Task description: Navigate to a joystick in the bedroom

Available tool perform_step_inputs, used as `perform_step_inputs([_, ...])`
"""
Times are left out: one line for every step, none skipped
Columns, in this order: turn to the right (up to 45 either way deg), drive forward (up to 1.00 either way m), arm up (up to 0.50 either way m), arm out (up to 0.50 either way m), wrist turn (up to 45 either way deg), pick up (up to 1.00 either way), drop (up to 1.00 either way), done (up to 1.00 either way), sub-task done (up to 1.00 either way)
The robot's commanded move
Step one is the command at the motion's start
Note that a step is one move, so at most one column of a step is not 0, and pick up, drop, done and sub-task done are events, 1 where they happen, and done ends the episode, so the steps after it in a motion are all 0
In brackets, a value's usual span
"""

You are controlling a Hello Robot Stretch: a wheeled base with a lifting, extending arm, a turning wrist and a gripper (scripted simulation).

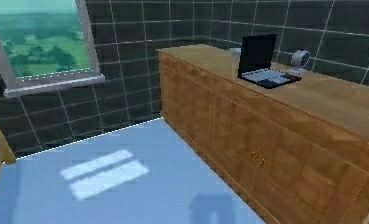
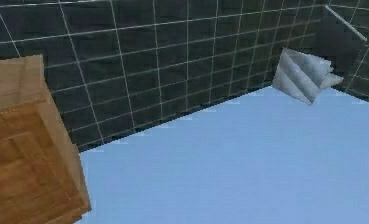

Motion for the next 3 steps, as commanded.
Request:
perform_step_inputs([-30.0, 0.00, 0.00, 0.00, 0.0, 0.00, 0.00, 0.00, 0.00])
perform_step_inputs([0.0, 1.00, 0.00, 0.00, 0.0, 0.00, 0.00, 0.00, 0.00])
perform_step_inputs([6.0, 0.00, 0.00, 0.00, 0.0, 0.00, 0.00, 0.00, 0.00])
